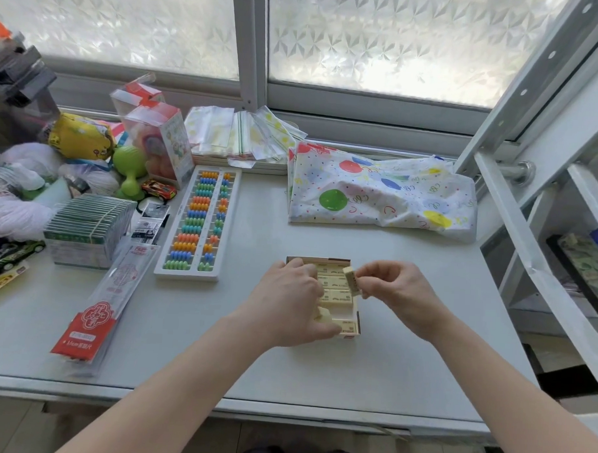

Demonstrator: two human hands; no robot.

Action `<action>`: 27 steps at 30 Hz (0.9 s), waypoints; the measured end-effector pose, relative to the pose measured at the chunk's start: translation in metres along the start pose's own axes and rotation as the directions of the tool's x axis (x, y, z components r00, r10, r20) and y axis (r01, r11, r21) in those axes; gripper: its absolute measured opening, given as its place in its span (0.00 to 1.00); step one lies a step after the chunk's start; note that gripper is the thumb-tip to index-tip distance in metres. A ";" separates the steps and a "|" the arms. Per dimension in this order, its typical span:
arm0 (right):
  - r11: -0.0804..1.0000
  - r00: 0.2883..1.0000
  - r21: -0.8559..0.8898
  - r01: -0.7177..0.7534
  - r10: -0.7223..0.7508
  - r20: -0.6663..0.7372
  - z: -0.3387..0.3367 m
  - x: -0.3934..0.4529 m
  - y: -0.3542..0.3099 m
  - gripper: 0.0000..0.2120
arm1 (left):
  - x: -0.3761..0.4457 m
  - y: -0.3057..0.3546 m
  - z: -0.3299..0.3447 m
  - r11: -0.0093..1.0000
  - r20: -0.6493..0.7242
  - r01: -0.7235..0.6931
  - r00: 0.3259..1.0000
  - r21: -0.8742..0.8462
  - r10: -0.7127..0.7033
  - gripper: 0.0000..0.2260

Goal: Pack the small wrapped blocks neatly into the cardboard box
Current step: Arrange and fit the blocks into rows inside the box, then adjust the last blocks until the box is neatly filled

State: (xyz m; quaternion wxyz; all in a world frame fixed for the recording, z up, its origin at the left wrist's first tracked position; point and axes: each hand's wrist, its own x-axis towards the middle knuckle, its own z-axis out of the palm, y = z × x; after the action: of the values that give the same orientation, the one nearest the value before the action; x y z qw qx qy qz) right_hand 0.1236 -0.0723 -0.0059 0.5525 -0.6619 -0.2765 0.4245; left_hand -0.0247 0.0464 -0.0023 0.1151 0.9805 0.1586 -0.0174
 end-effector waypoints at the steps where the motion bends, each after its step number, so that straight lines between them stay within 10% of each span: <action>1: 0.985 1.000 0.170 -0.021 0.023 -0.010 0.002 -0.002 0.002 0.04 | -0.001 0.001 0.000 0.995 -0.062 0.014 0.998 -0.096 -0.020 0.27; 5: 0.827 0.996 0.557 -0.077 0.090 0.004 0.013 -0.010 0.007 0.09 | -0.006 0.019 0.003 0.893 -0.354 -0.060 0.928 -0.446 -0.115 0.27; 11: 0.755 0.989 0.641 -0.139 0.143 0.045 0.026 -0.019 0.008 0.09 | -0.004 0.029 0.016 0.806 -0.469 -0.140 0.864 -0.575 -0.185 0.12; 15: 0.980 0.988 0.198 -0.004 0.035 -0.153 0.017 -0.025 -0.004 0.19 | -0.002 0.019 0.001 0.241 -0.005 0.084 0.939 -0.967 -0.345 0.06; 18: 0.860 0.931 -0.410 0.304 -0.359 -0.063 0.008 -0.031 -0.015 0.22 | -0.002 0.008 -0.011 -0.098 0.280 0.265 0.942 -0.959 -0.186 0.09; 22: 0.570 0.835 -0.656 0.495 -0.521 0.177 0.004 -0.029 -0.022 0.15 | -0.005 0.002 -0.015 -0.079 0.279 0.274 0.958 -0.958 -0.063 0.10; 27: 0.605 0.849 -0.632 0.485 -0.499 0.175 0.002 -0.024 -0.031 0.11 | -0.005 0.003 -0.011 0.066 0.037 0.047 0.987 -0.997 -0.156 0.16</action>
State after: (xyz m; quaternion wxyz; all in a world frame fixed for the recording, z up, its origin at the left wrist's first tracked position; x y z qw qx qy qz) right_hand 0.1131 -0.0840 0.0307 0.3827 -0.7142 -0.5724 0.1254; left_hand -0.0287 0.0444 0.0091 0.7429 0.6260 0.2006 0.1264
